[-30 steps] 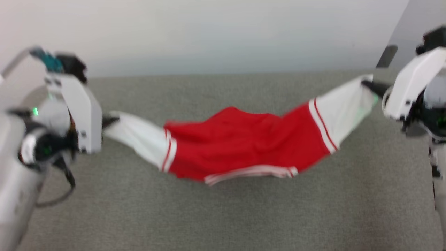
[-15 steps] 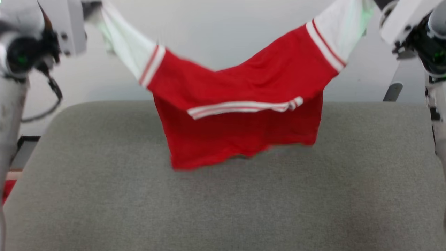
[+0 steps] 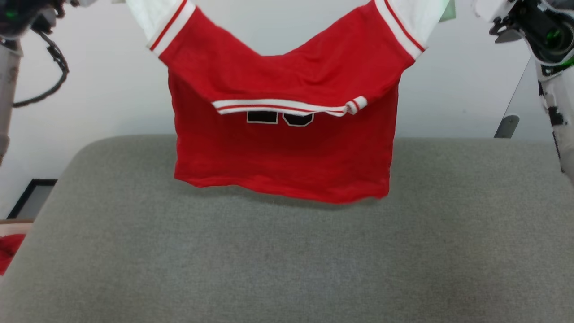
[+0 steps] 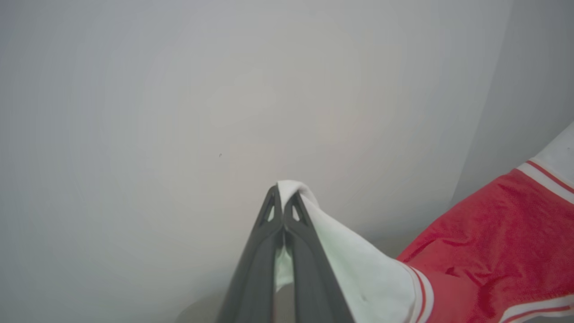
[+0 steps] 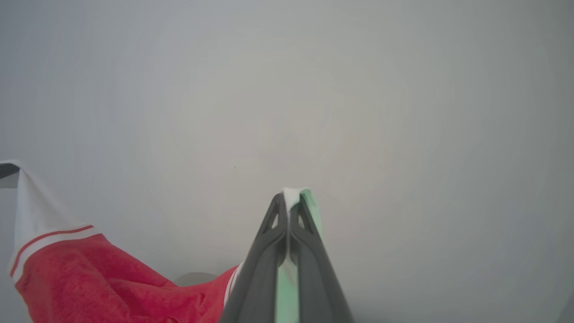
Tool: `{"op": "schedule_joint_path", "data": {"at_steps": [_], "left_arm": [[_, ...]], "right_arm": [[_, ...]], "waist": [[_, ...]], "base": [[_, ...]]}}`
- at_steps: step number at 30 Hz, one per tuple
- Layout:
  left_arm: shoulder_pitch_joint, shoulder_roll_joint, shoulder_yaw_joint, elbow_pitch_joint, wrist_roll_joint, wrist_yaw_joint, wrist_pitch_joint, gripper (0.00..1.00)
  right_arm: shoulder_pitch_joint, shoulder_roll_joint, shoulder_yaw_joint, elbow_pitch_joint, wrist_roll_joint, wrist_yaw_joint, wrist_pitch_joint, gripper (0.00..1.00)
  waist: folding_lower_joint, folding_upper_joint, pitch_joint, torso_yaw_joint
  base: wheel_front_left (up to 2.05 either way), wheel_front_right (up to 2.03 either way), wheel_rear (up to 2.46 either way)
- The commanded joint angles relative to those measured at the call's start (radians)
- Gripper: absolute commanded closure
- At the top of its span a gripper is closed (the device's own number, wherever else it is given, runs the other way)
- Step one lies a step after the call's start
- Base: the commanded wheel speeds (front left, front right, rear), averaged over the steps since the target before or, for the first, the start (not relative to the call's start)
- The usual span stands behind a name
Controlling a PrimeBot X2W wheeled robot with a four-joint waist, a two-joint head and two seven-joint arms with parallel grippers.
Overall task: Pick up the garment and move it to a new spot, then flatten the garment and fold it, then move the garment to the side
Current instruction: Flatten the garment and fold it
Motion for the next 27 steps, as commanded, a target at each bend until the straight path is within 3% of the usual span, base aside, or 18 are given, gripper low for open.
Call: {"op": "schedule_joint_path", "data": {"at_steps": [1,7,12,20,24,27], "left_arm": [[-0.009,0.004,-0.004,0.004,-0.006,-0.003,-0.007,1.00],[-0.046,0.012,-0.048,0.020,-0.040,-0.004,-0.033,1.00],[-0.136,0.021,-0.065,0.029,-0.023,-0.003,-0.100,1.00],[-0.354,-0.074,-0.033,0.124,0.069,0.011,-0.447,1.00],[-0.435,-0.143,0.015,0.168,0.040,0.006,-0.625,1.00],[-0.473,-0.168,0.009,0.172,0.034,-0.002,-0.713,1.00]], "right_arm": [[-0.016,-0.004,0.008,0.003,0.005,0.000,-0.007,1.00],[-0.076,-0.037,0.043,0.060,0.002,0.001,-0.030,1.00],[-0.212,-0.064,0.050,0.130,-0.082,0.000,-0.113,1.00],[-0.445,-0.092,0.059,0.249,-0.375,0.000,-0.571,1.00],[-0.532,-0.125,0.034,0.263,-0.535,0.000,-0.638,1.00],[-0.538,-0.143,-0.010,0.127,-0.653,0.000,-0.640,1.00]], "waist": [[0.0000,0.0000,0.009,-0.002],[0.0000,0.0000,0.096,-0.005],[0.0000,0.0000,0.289,-0.015],[0.0000,0.0000,0.575,0.001],[0.0000,0.0000,0.684,0.029],[0.0000,0.0000,0.762,0.053]], "base": [[0.00,0.00,0.00],[0.00,0.00,0.00],[0.00,0.00,0.00],[0.00,0.00,0.00],[0.00,0.00,0.00],[0.00,0.00,0.00]]}}
